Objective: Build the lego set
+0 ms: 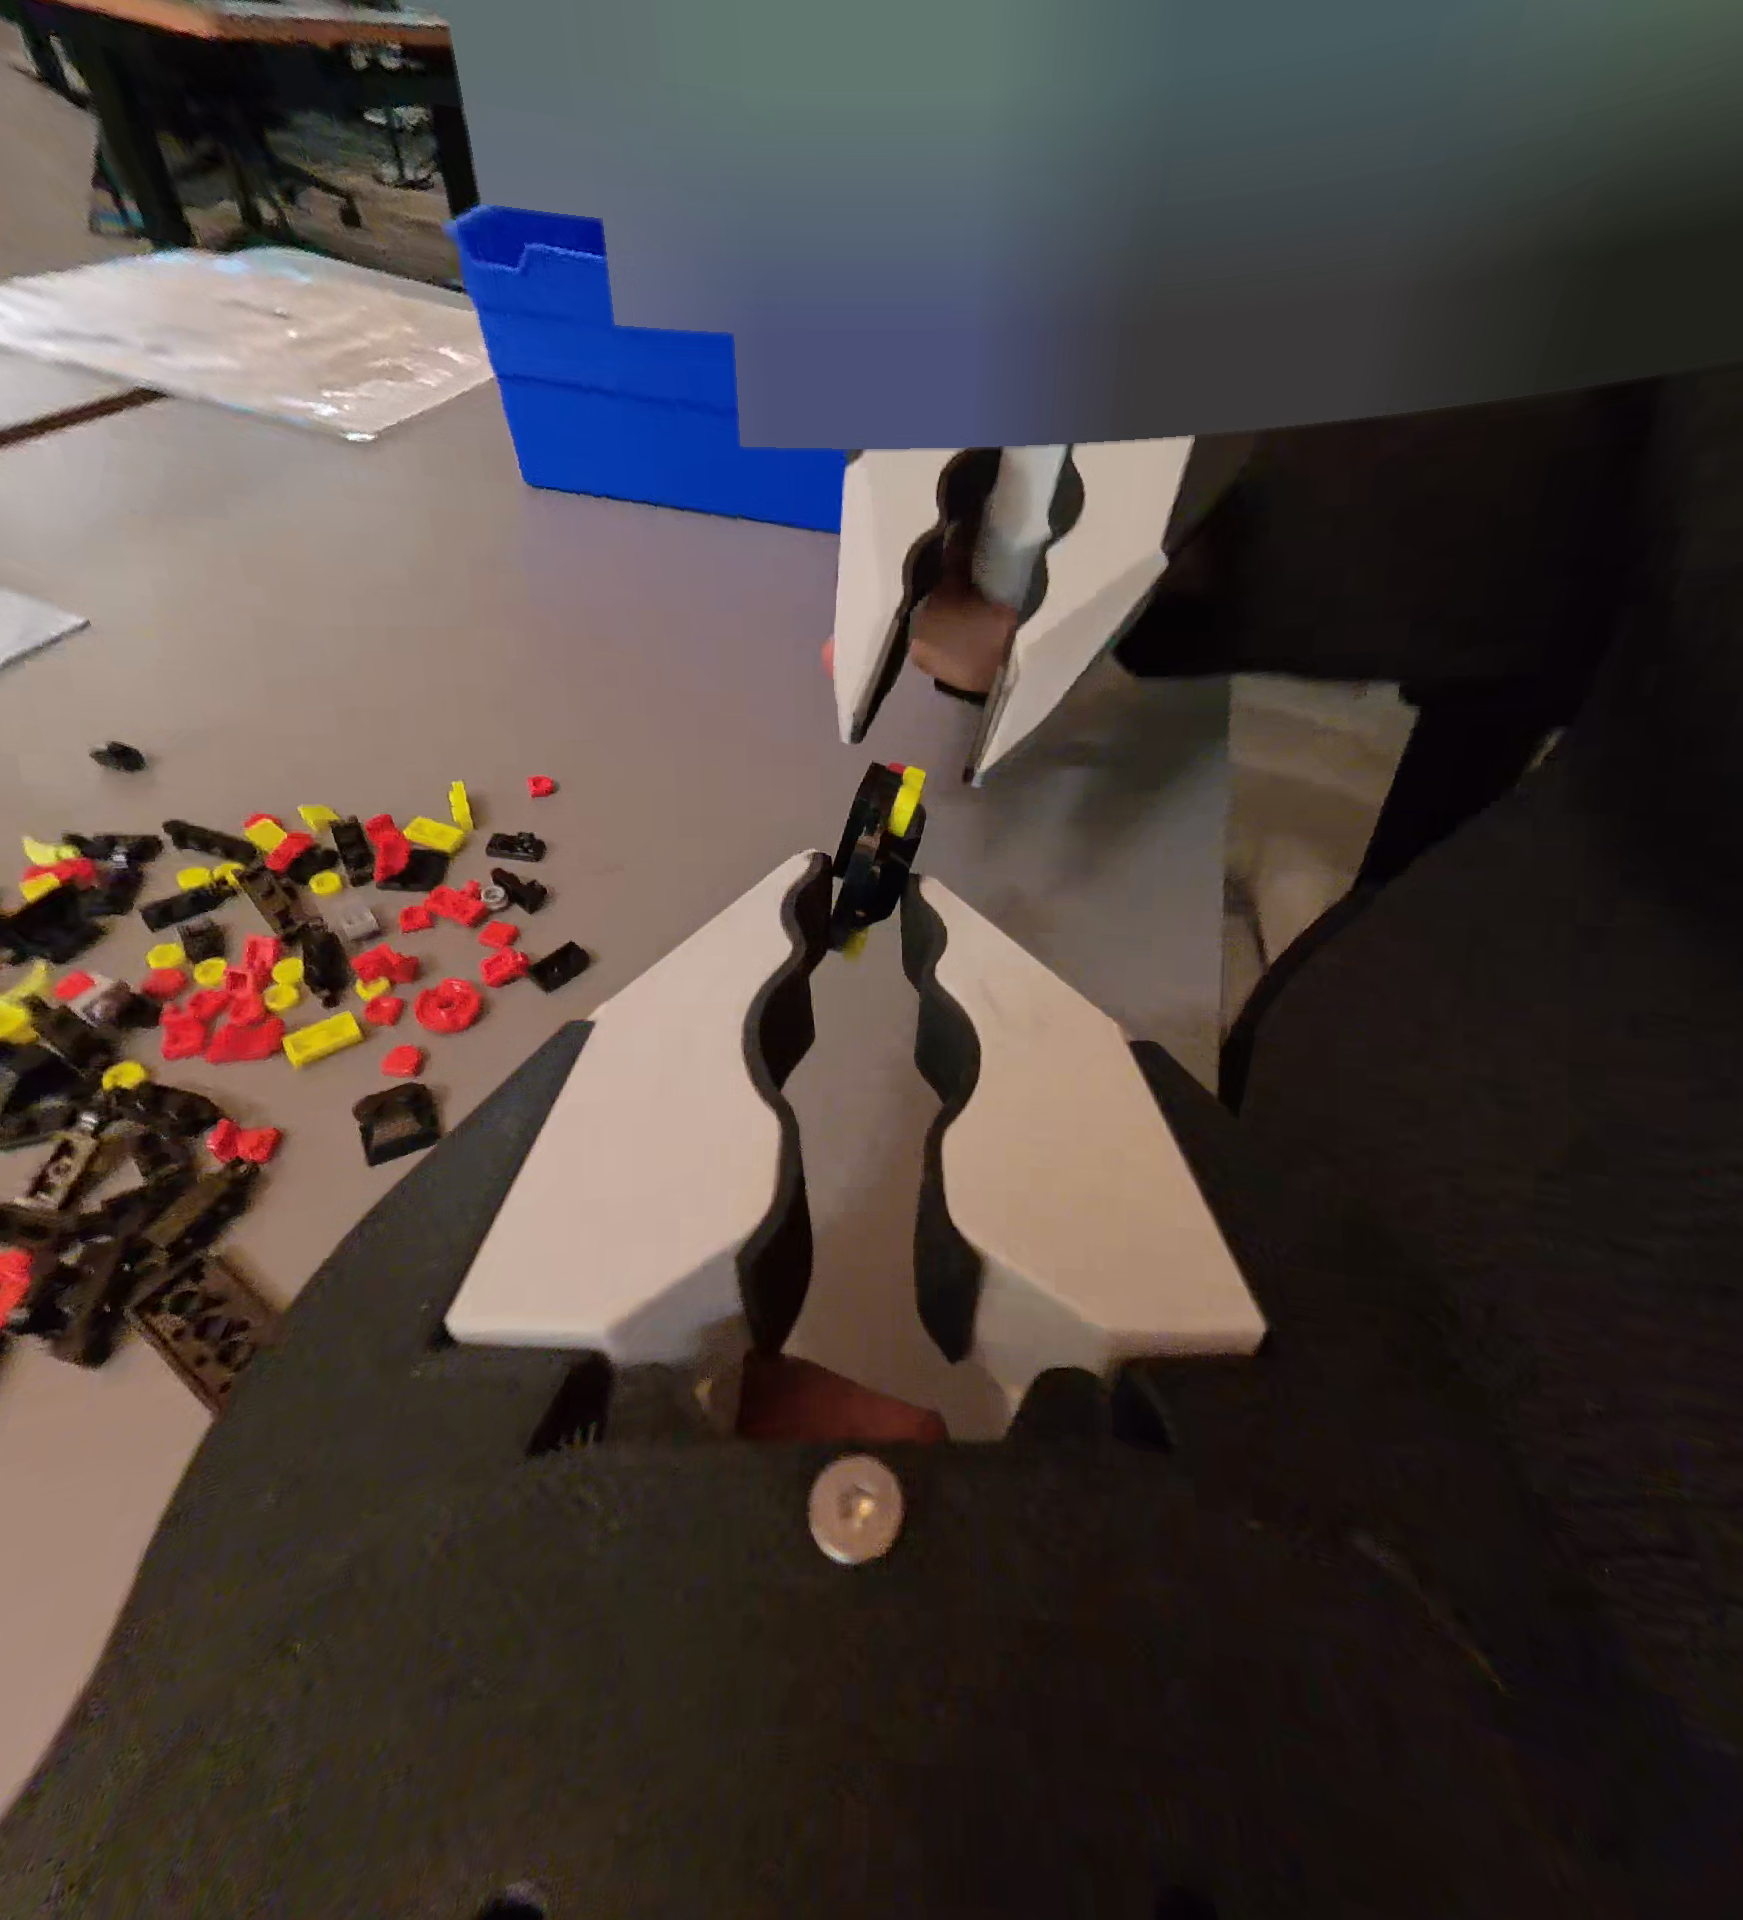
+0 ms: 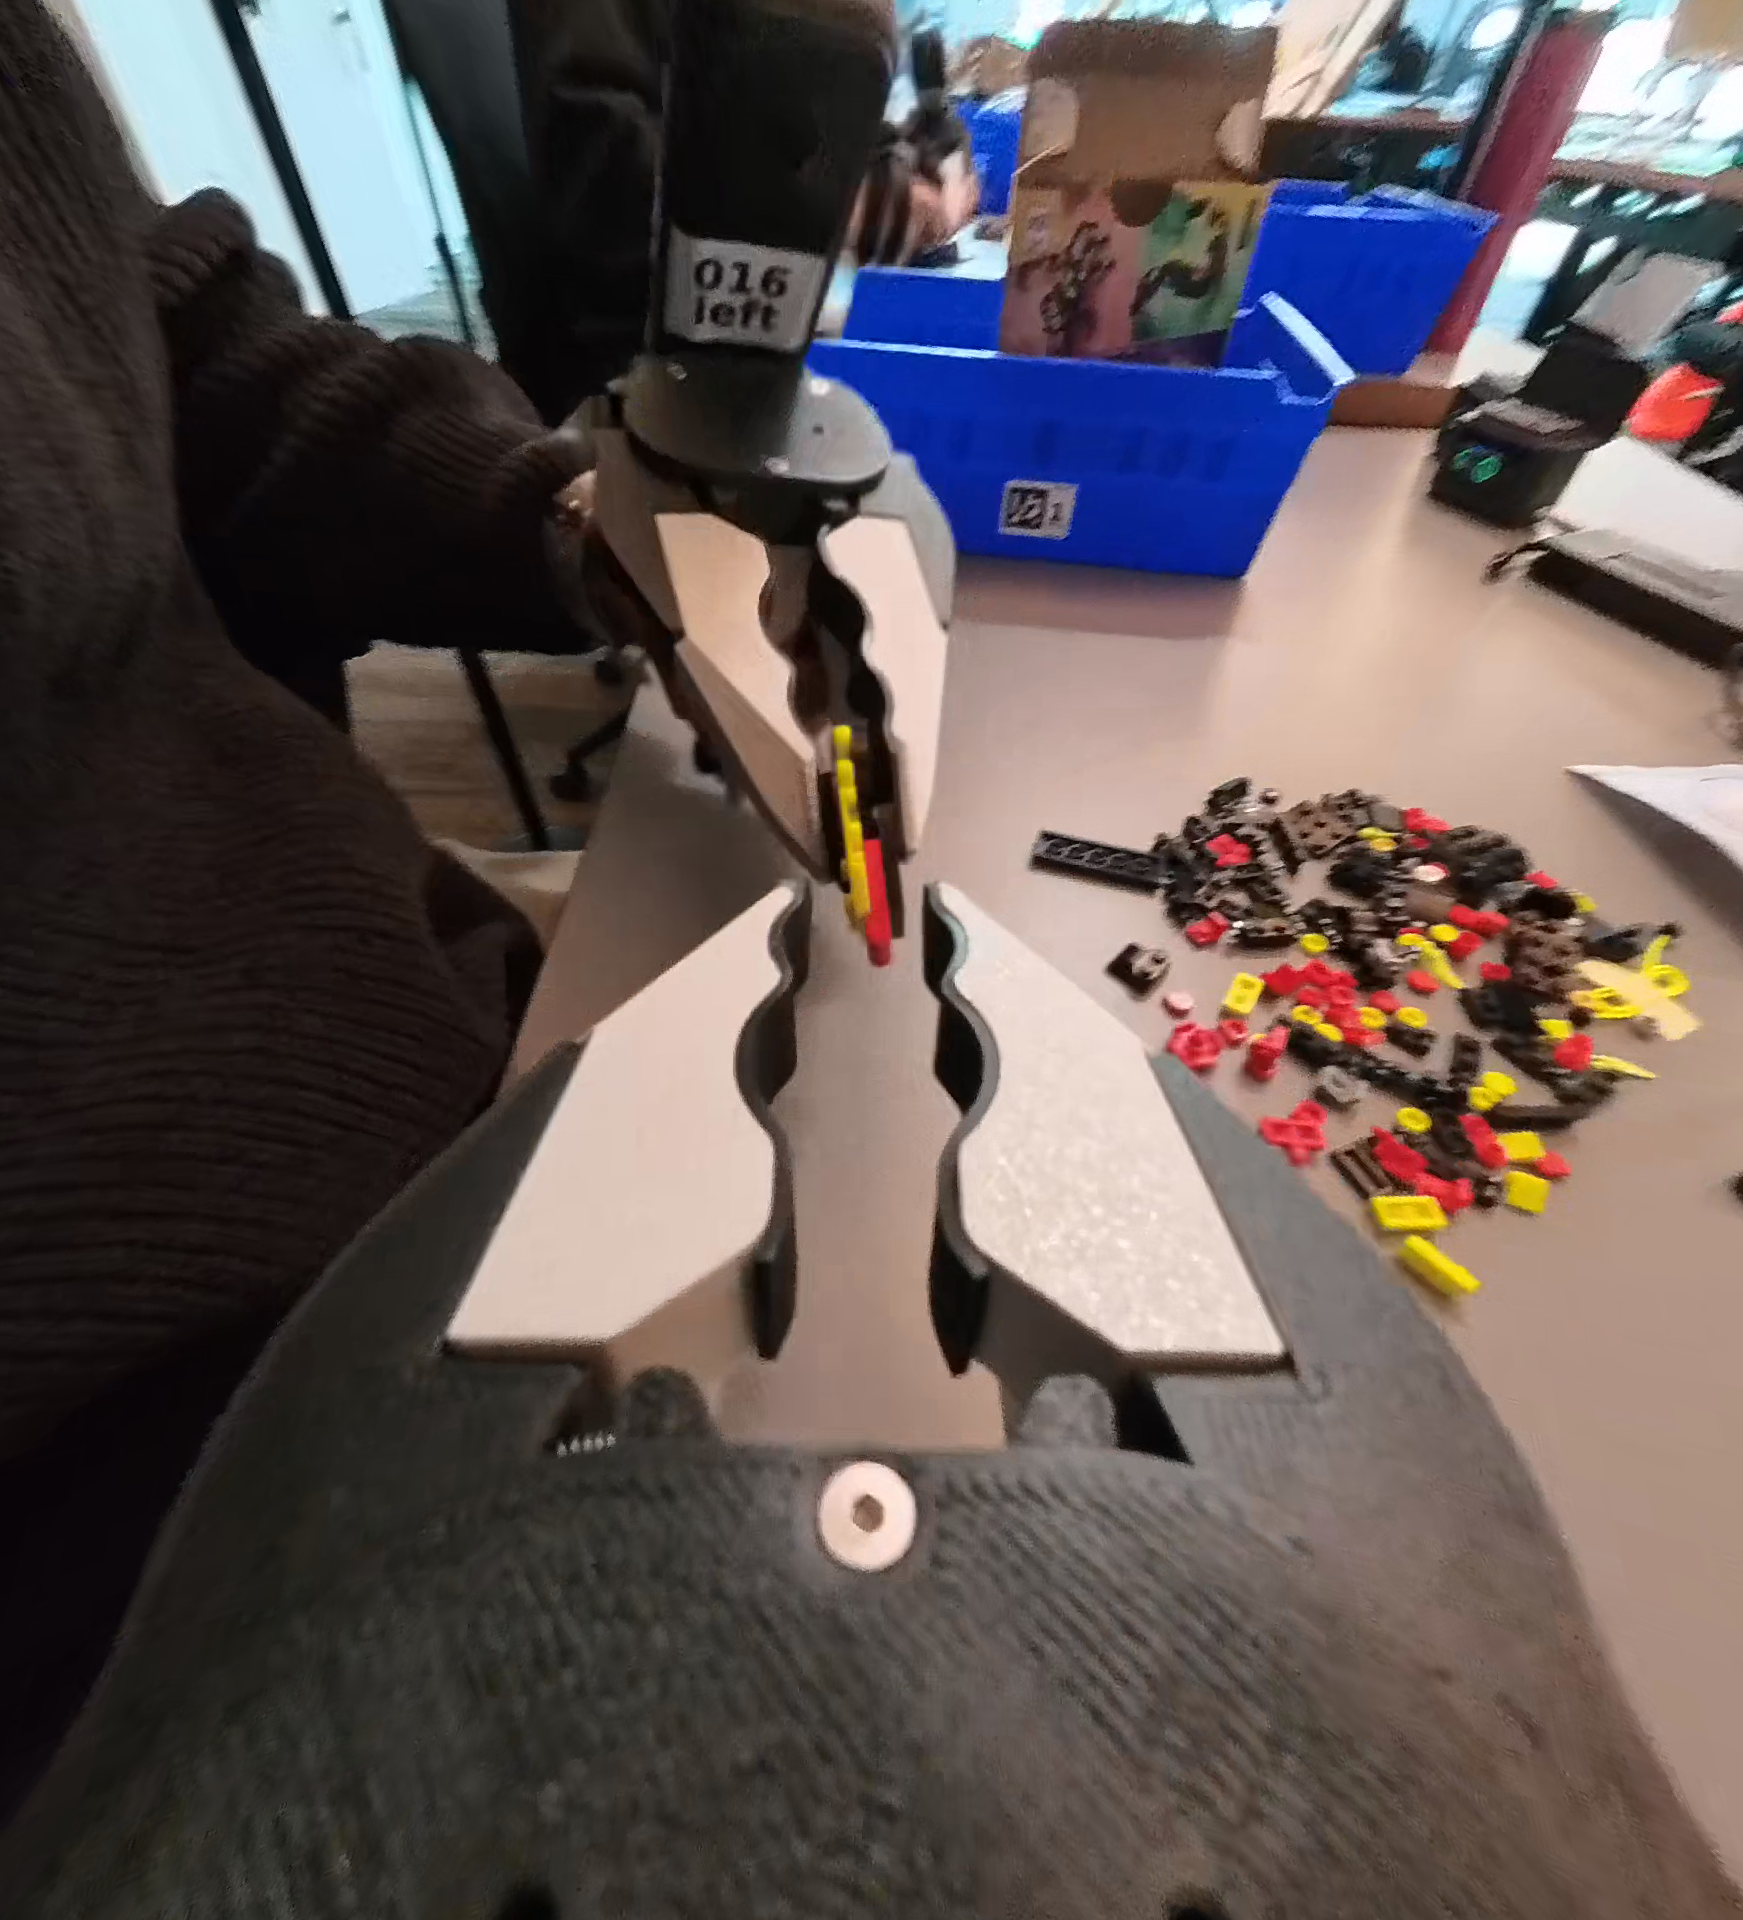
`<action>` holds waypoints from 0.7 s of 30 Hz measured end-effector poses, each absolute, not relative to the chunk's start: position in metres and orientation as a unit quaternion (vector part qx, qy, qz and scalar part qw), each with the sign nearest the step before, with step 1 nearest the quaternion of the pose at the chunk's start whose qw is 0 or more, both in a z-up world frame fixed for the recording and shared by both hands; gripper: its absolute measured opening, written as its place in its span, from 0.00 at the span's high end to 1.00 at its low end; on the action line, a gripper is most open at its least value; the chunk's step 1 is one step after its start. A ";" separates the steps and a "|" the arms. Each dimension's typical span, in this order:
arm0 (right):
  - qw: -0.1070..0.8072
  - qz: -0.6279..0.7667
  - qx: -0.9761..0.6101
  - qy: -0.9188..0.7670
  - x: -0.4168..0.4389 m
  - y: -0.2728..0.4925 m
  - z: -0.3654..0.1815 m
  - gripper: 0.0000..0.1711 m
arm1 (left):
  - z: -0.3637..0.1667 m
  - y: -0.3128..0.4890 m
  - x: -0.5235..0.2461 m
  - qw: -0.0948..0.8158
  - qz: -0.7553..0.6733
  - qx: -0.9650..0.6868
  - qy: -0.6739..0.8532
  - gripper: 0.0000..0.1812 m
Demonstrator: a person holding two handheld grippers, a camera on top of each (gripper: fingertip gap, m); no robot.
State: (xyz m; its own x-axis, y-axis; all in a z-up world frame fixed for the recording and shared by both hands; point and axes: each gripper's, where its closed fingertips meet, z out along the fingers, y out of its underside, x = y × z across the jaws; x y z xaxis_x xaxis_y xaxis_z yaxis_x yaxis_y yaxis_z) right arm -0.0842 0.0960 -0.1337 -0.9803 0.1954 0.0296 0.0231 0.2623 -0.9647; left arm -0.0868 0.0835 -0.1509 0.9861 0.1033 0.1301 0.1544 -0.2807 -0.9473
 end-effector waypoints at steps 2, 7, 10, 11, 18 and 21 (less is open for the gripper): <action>0.050 0.595 -0.060 -0.800 -0.078 0.096 -0.139 0.90 | -0.151 0.084 -0.082 0.594 -0.010 -0.802 -0.058 0.94; 0.051 0.574 -0.042 -0.816 -0.073 0.095 -0.148 0.93 | -0.148 0.085 -0.075 0.600 -0.018 -0.799 -0.040 0.94; 0.046 0.573 -0.035 -0.818 -0.070 0.096 -0.148 0.95 | -0.153 0.085 -0.075 0.589 -0.004 -0.808 -0.029 0.94; 0.042 0.573 -0.035 -0.818 -0.070 0.097 -0.149 0.95 | -0.156 0.084 -0.076 0.583 0.005 -0.812 -0.024 0.94; 0.025 0.567 -0.044 -0.822 -0.070 0.097 -0.154 0.93 | -0.154 0.084 -0.074 0.588 -0.009 -0.808 -0.028 0.94; 0.038 0.563 -0.039 -0.825 -0.071 0.096 -0.155 0.93 | -0.154 0.084 -0.069 0.591 -0.068 -0.802 -0.046 0.94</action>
